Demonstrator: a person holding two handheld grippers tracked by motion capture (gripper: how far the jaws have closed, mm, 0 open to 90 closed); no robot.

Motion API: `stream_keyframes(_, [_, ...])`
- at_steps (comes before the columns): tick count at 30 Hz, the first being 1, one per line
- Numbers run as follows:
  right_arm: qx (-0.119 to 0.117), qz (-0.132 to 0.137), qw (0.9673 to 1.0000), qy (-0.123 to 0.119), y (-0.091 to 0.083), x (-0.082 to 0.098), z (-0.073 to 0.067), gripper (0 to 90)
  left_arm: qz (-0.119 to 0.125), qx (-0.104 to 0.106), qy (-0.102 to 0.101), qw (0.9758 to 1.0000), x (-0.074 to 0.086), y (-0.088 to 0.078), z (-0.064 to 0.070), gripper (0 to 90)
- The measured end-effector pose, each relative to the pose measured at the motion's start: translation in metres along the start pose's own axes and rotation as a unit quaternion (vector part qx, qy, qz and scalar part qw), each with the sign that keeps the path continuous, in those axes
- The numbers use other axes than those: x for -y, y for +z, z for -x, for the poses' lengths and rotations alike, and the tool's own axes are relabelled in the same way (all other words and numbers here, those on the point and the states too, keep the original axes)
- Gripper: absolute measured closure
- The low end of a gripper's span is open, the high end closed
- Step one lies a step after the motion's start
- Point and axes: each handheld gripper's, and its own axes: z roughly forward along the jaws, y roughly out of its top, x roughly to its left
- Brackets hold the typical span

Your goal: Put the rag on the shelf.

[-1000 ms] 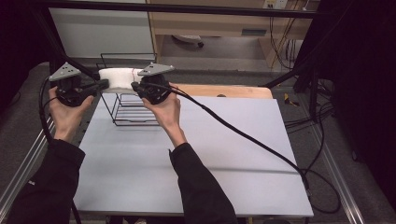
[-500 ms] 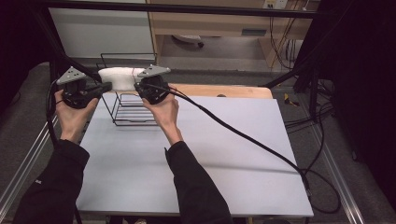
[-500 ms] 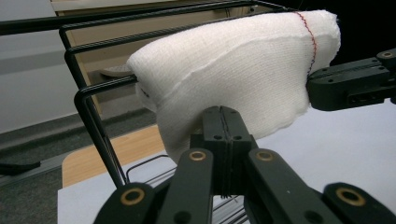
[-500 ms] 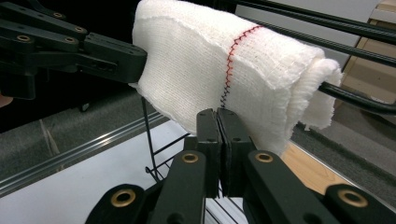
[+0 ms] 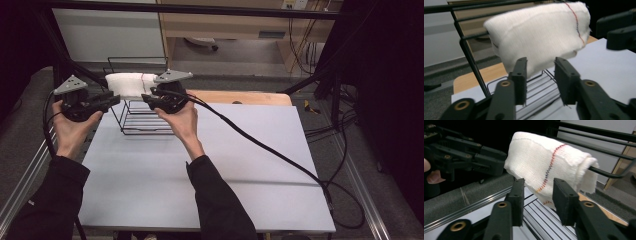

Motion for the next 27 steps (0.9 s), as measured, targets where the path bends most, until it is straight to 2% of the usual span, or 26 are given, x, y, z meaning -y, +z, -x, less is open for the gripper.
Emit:
stream_keyframes(5, [-0.002,-0.003,1.0,0.006,-0.019,0.006,0.006,45.7,-0.017,0.006,0.003,0.9998,0.014,-0.003,0.008,50.0])
stream_keyframes(10, [-0.004,-0.019,0.9998,0.008,-0.039,0.018,0.013,32.7,-0.032,0.018,0.003,0.9993,0.029,-0.004,0.017,38.2])
stream_keyframes(16, [0.0,-0.033,0.9993,0.02,-0.064,0.045,0.025,20.7,-0.051,0.034,0.003,0.9981,0.051,0.001,0.027,27.6])
stream_keyframes(20, [0.005,-0.043,0.9987,0.026,-0.082,0.064,0.035,13.1,-0.051,0.04,0.001,0.9979,0.067,0.004,0.033,20.8])
stream_keyframes(27, [0.014,-0.042,0.9975,0.055,-0.118,0.101,0.057,7.0,-0.061,0.047,-0.001,0.997,0.094,0.011,0.045,12.2])
